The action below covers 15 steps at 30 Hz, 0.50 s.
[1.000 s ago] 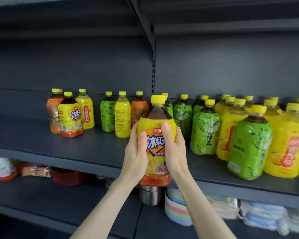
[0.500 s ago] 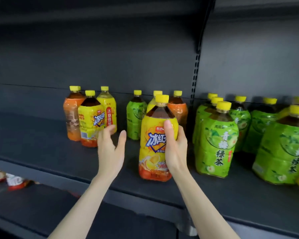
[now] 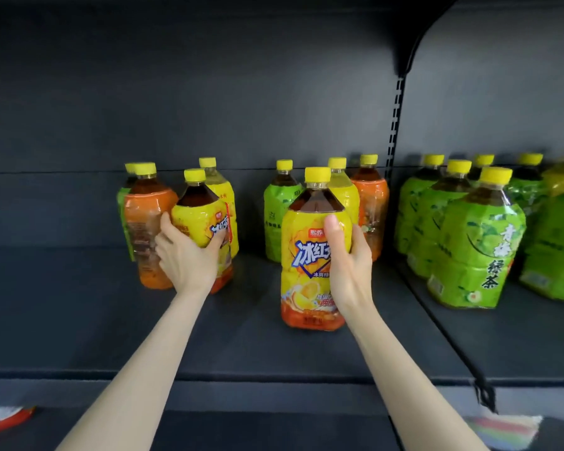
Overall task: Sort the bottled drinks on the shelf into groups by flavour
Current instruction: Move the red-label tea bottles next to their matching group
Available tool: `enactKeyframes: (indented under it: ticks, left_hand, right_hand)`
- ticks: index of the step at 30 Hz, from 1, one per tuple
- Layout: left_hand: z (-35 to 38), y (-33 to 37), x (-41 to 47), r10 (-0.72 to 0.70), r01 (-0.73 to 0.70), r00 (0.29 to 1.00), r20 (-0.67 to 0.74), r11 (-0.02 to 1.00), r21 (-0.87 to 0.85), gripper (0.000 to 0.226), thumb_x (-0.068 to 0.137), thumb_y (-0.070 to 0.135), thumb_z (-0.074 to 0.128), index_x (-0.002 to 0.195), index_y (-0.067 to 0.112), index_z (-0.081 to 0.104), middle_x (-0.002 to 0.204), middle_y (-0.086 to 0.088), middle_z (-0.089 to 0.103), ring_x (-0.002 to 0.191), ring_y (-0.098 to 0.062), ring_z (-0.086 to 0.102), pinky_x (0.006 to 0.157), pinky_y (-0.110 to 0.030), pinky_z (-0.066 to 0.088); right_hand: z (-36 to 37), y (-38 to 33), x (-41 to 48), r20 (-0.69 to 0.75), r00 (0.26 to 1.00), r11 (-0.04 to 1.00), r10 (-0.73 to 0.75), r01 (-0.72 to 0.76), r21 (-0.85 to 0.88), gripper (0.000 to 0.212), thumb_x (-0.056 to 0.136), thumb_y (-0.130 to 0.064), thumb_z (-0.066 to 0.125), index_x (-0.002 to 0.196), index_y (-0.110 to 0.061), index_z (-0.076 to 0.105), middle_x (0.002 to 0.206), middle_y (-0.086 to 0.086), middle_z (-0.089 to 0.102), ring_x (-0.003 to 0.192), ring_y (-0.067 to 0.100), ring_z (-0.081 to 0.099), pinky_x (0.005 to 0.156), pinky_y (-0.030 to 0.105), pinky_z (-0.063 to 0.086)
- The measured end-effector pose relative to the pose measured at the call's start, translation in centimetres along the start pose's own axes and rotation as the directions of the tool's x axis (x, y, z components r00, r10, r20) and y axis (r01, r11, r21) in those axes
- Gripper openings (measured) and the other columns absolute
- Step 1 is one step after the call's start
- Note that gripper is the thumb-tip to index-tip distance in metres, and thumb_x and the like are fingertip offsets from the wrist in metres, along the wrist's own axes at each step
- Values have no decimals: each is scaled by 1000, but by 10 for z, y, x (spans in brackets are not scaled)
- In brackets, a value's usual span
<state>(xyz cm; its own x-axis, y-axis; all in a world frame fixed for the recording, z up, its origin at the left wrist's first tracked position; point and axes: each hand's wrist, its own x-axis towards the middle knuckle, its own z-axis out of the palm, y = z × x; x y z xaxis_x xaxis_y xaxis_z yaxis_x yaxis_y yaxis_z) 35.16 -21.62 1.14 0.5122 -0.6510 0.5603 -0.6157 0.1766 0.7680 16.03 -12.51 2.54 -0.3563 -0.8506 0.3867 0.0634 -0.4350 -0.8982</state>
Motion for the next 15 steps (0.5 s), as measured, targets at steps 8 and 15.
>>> enactKeyframes:
  ticks: [8,15]
  left_hand:
    - [-29,4,-24,105,-31,979,177,926,-376,81,68,37,81,134,10,43,128,-6,45,110,-8,41,92,-23,35]
    - [-46,61,-84,268,222,826,496,654,-723,58,78,52,67,125,21,52,120,-4,61,107,-17,63,80,-34,57]
  right_hand:
    - [5,-10,-26,-144,989,998,-28,20,-61,67,68,-64,53,117,-19,57,103,0,71,85,9,71,63,19,56]
    - [-52,-41,-58,-281,954,985,-104,60,-161,47,78,-60,56,96,-17,64,91,4,74,83,16,72,68,29,58]
